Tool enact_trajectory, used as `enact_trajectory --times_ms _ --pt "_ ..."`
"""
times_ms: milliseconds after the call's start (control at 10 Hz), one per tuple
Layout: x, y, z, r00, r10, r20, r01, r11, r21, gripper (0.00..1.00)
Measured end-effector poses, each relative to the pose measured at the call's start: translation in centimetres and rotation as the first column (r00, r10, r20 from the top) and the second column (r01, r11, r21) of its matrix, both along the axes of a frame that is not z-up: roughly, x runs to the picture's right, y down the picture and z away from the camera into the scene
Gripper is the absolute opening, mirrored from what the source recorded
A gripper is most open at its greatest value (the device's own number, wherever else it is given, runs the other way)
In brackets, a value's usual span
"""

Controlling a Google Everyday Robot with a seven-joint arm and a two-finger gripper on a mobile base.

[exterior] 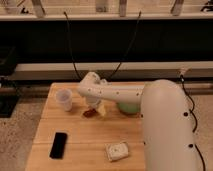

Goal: Place the pepper on the white sponge

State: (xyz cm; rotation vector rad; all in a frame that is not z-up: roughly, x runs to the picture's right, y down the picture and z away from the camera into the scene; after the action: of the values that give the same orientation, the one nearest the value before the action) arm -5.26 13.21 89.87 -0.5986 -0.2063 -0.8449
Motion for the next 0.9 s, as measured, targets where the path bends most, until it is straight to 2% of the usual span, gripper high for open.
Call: enact_trajectory --times_ms 900 --pt "-0.72 0.92 0.54 1.000 -0.001 0.008 0.001 0.9996 -0.029 0.80"
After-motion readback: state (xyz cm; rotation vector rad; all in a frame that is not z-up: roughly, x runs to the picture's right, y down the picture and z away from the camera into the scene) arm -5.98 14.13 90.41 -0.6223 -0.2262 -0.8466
